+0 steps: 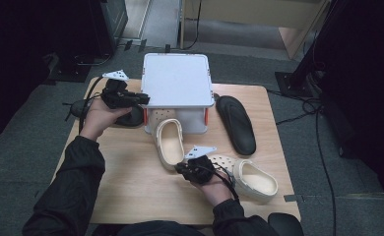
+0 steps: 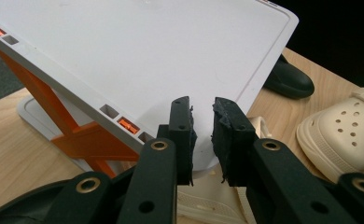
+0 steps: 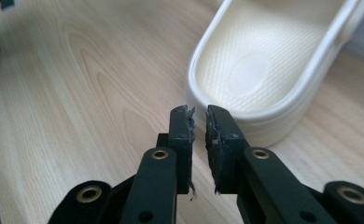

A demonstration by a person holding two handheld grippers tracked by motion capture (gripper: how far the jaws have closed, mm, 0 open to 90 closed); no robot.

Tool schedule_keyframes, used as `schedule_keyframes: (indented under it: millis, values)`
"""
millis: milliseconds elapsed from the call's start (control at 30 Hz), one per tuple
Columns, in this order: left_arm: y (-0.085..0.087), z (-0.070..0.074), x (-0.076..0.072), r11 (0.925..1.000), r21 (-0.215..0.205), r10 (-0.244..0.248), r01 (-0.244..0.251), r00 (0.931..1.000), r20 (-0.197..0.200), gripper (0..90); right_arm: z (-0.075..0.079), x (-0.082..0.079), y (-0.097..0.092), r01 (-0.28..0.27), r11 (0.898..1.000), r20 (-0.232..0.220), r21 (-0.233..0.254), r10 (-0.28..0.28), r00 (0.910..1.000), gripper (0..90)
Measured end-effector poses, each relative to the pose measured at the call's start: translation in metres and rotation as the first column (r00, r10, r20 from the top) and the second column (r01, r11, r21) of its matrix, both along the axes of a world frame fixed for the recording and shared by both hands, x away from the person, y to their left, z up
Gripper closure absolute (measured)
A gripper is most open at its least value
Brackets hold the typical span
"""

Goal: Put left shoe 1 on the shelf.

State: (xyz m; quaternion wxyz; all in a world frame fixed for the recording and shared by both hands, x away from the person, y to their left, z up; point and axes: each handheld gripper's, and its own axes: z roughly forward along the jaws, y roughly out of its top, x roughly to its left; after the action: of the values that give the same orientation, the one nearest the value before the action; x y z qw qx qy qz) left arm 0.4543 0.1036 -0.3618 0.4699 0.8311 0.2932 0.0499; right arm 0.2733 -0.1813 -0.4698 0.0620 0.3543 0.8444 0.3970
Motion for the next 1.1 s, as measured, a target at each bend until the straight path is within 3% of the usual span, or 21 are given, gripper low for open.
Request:
schedule_keyframes:
  millis: [133,300,500,833,1100]
  values:
    - [0.0,0.0,0.0,1.0,-0.003,-0.002,0.002,1.0,-0.003,79.4,-0.008,0.004,0.007,-0.004,1.0,-0.02,-0.03,0.003,0.9998,82.0]
    - [0.001,0.0,0.001,1.0,-0.004,-0.001,0.001,0.9997,-0.024,81.6,-0.008,0.007,0.015,-0.017,1.0,-0.028,-0.016,0.016,0.9995,82.5]
    - [0.002,0.0,0.001,1.0,-0.005,-0.002,0.002,0.9996,-0.027,82.2,-0.006,0.011,0.027,-0.048,0.998,0.012,-0.03,0.048,0.9988,82.5]
    - [0.002,0.0,0.001,1.0,-0.005,-0.001,0.0,0.9997,-0.026,82.2,0.001,0.027,0.031,-0.032,0.999,0.053,-0.028,0.033,0.998,81.8]
    - [0.002,0.0,0.001,1.0,-0.007,0.001,-0.001,0.9996,-0.028,82.2,0.003,0.052,0.042,-0.032,0.998,0.062,-0.048,0.035,0.9974,82.0]
